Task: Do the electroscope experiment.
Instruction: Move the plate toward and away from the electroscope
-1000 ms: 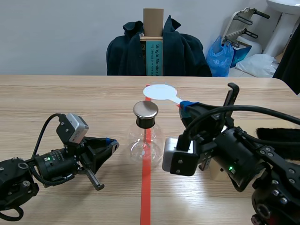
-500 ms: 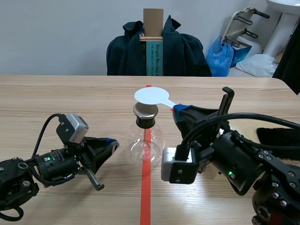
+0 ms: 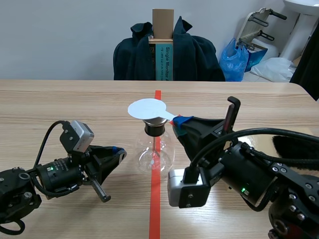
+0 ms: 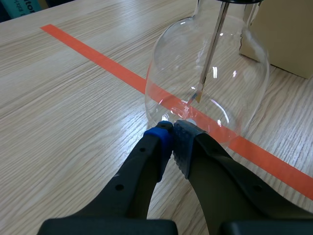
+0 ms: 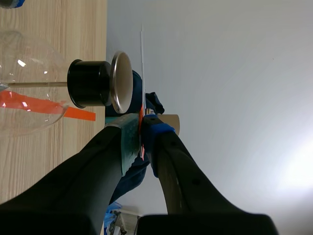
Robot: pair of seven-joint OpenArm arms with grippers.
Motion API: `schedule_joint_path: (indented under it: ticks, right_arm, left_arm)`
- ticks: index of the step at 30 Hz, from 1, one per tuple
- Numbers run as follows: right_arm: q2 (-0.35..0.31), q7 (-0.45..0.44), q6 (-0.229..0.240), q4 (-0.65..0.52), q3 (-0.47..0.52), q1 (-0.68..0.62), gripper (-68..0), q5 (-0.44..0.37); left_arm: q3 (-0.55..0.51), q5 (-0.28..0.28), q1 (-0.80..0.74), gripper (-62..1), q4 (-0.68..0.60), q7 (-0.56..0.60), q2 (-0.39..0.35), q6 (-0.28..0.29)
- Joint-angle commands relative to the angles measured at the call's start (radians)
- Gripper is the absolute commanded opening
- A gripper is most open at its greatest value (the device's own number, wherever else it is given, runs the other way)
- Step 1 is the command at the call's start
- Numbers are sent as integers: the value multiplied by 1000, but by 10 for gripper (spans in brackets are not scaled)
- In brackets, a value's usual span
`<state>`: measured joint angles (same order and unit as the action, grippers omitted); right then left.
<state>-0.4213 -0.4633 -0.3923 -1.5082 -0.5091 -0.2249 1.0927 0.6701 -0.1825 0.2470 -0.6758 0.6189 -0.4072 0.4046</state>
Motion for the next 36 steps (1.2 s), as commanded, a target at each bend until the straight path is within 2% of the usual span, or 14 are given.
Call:
schedule_joint_path:
  ticks: [1, 7, 18, 23, 29, 36]
  right_arm:
    - [0, 8, -12, -20, 4, 23, -669, -3]
    - [0, 58, -48, -20, 4, 23, -669, -3]
    - [-3, 305, -49, -20, 7, 22, -668, -3]
    - [-3, 366, -49, -20, 7, 22, -668, -3]
    - [-3, 378, -48, -20, 6, 19, -669, -3]
    - [-3, 290, -49, -20, 6, 10, -669, 4]
  left_arm:
    - [-6, -6, 17, -568, -17, 17, -1, 3]
    - [-6, -6, 17, -568, -17, 17, -1, 3]
    - [-6, -6, 17, -568, -17, 17, -1, 3]
    - [-6, -7, 17, -568, -17, 16, -1, 3]
    - [-6, -7, 17, -568, -17, 16, -1, 3]
    - [-6, -7, 17, -568, -17, 17, -1, 2]
